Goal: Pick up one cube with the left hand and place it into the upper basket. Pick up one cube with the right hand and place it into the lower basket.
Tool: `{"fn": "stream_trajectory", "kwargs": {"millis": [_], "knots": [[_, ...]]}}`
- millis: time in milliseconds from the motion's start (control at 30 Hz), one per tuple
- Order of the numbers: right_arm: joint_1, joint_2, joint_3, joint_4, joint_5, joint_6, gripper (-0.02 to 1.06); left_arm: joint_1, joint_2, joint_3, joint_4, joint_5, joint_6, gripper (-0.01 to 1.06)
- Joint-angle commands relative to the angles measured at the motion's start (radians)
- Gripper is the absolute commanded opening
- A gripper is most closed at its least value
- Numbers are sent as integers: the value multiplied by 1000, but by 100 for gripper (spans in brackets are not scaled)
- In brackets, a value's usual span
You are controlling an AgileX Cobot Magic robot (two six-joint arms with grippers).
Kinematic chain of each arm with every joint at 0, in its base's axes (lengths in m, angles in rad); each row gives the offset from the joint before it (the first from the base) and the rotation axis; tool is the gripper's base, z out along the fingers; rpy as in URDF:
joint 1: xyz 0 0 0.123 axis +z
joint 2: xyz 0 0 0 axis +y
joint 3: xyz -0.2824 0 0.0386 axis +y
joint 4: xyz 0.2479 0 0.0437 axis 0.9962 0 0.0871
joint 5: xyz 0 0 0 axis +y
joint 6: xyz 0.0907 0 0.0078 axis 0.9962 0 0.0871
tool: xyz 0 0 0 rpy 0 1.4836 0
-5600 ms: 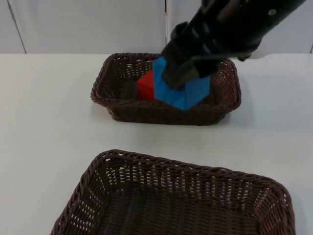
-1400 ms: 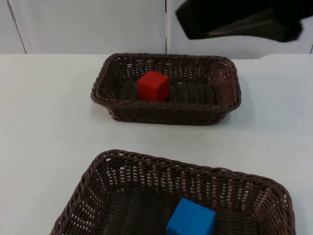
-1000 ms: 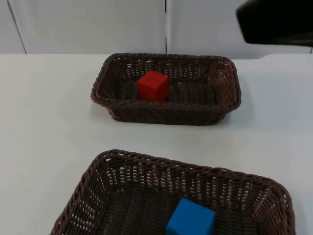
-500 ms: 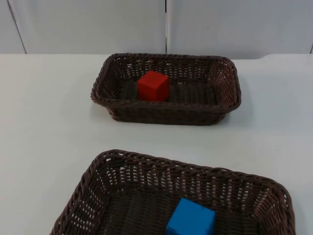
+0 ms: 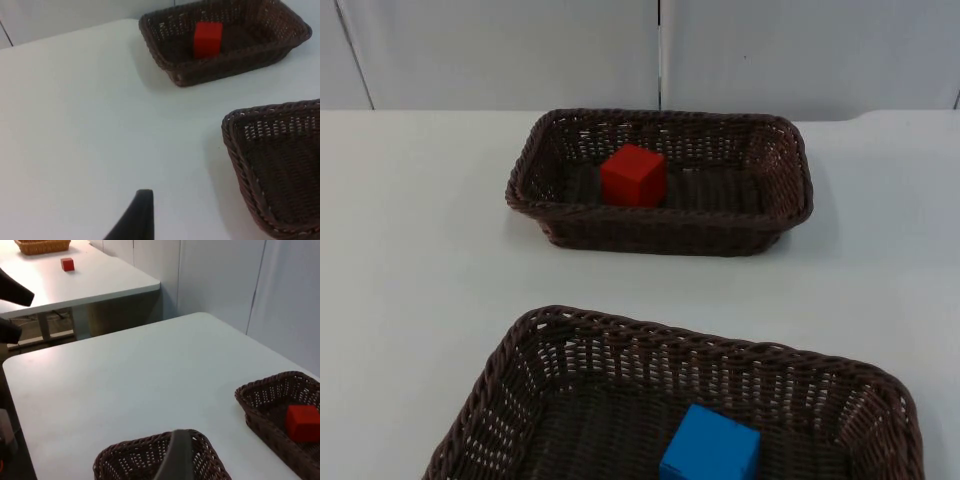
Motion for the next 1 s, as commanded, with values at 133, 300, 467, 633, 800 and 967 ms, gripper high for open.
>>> {"fn": "stream_trajectory", "kwargs": {"millis": [133, 300, 467, 633, 800, 967], "knots": [[-3, -70, 4, 0, 76, 0, 68, -6, -3, 5, 14, 2, -26, 105], [-3, -126, 4, -2, 174, 16, 68, -6, -3, 5, 41, 2, -69, 105], [-3, -180, 4, -64, 267, 99, 68, -6, -3, 5, 41, 2, -69, 105], [-3, -239, 4, -82, 369, 131, 68, -6, -3, 5, 41, 0, -69, 105], [-3, -310, 4, -83, 447, 147, 68, -6, -3, 5, 41, 0, -69, 105], [-3, -365, 4, -145, 517, 212, 68, -6, -3, 5, 41, 0, -69, 105]]}}
